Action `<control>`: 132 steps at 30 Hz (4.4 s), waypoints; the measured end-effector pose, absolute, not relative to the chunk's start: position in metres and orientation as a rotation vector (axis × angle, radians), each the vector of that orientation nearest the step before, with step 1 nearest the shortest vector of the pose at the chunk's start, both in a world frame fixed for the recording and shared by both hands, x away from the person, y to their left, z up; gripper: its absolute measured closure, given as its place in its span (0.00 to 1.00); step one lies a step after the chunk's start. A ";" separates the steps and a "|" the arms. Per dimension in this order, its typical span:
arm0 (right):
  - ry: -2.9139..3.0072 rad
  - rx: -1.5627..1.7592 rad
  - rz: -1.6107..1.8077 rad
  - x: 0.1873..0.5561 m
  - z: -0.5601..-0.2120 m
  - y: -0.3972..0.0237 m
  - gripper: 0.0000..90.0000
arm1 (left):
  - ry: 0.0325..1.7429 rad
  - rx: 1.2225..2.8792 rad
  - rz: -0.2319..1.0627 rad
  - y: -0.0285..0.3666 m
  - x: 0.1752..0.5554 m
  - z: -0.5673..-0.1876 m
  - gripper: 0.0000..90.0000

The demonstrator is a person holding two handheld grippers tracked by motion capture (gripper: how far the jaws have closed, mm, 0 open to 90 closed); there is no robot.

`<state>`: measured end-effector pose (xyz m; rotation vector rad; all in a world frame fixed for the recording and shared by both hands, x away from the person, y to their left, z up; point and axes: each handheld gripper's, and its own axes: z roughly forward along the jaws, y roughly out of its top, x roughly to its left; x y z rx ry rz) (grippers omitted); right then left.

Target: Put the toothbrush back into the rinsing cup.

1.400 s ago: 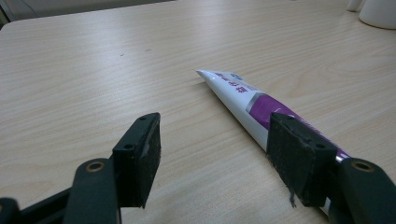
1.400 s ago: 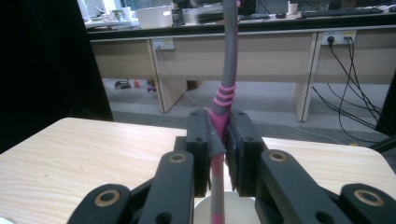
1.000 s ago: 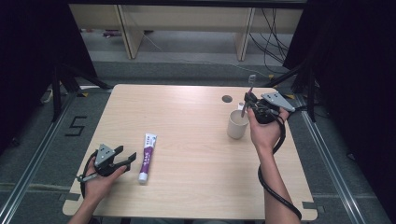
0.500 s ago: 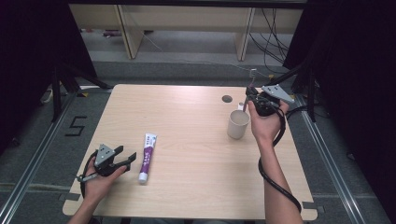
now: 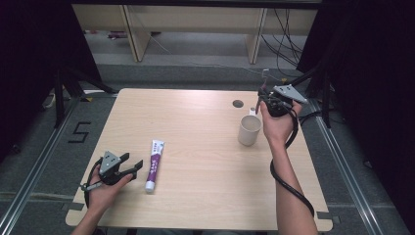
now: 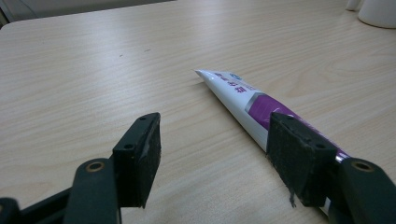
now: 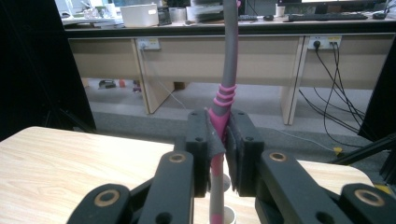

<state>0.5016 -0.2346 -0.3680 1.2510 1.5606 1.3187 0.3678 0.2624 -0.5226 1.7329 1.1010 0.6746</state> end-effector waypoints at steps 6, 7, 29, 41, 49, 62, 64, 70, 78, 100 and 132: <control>1.570 1.265 1.306 0.509 -0.369 -0.234 0.89 | 1.100 1.731 0.674 0.262 0.368 -0.523 0.39; 1.569 1.281 1.309 0.510 -0.369 -0.233 0.89 | 1.100 1.731 0.674 0.262 0.368 -0.523 0.39; 1.585 1.272 1.290 0.530 -0.377 -0.231 0.89 | 1.100 1.733 0.674 0.262 0.368 -0.523 0.39; 1.574 1.277 1.294 0.541 -0.379 -0.230 0.89 | 1.098 1.734 0.674 0.262 0.368 -0.523 0.39; 1.582 1.287 1.283 0.545 -0.385 -0.230 0.89 | 1.101 1.728 0.668 0.263 0.368 -0.523 0.39; 1.606 1.305 1.254 0.547 -0.394 -0.231 0.89 | 1.098 1.729 0.672 0.262 0.368 -0.523 0.39; 1.598 1.342 1.265 0.546 -0.396 -0.229 0.89 | 1.098 1.727 0.671 0.262 0.368 -0.523 0.39; 1.634 1.322 1.232 0.547 -0.403 -0.232 0.89 | 1.098 1.730 0.672 0.262 0.368 -0.523 0.39; 1.671 1.322 1.202 0.547 -0.408 -0.233 0.89 | 1.098 1.729 0.672 0.262 0.368 -0.523 0.39; 1.767 1.423 1.130 0.550 -0.424 -0.230 0.89 | 1.098 1.729 0.670 0.263 0.368 -0.523 0.39; 1.802 1.455 1.084 0.532 -0.425 -0.242 0.62 | 1.096 1.737 0.676 0.262 0.368 -0.523 0.39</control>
